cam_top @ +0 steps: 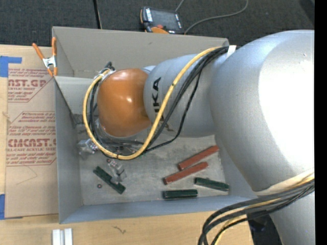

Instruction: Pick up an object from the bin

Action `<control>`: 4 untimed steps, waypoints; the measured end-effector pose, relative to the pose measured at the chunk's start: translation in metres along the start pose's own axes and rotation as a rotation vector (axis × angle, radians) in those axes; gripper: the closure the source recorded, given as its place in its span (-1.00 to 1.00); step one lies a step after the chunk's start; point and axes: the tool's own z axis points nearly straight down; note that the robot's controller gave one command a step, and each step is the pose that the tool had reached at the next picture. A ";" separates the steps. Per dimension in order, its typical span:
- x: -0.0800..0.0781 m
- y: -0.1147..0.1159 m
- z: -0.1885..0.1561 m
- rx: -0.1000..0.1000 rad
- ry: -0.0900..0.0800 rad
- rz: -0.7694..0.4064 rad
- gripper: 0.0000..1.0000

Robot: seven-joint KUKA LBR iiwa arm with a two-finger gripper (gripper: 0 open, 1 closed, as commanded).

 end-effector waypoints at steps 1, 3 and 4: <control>0.015 0.003 -0.008 0.001 0.001 -0.197 -1.00; 0.007 -0.020 0.029 0.000 -0.001 -0.173 1.00; 0.007 -0.020 0.029 0.000 0.000 -0.173 -1.00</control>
Offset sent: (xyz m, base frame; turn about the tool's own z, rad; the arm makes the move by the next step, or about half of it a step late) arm -0.0128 -0.0094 0.0076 -0.1976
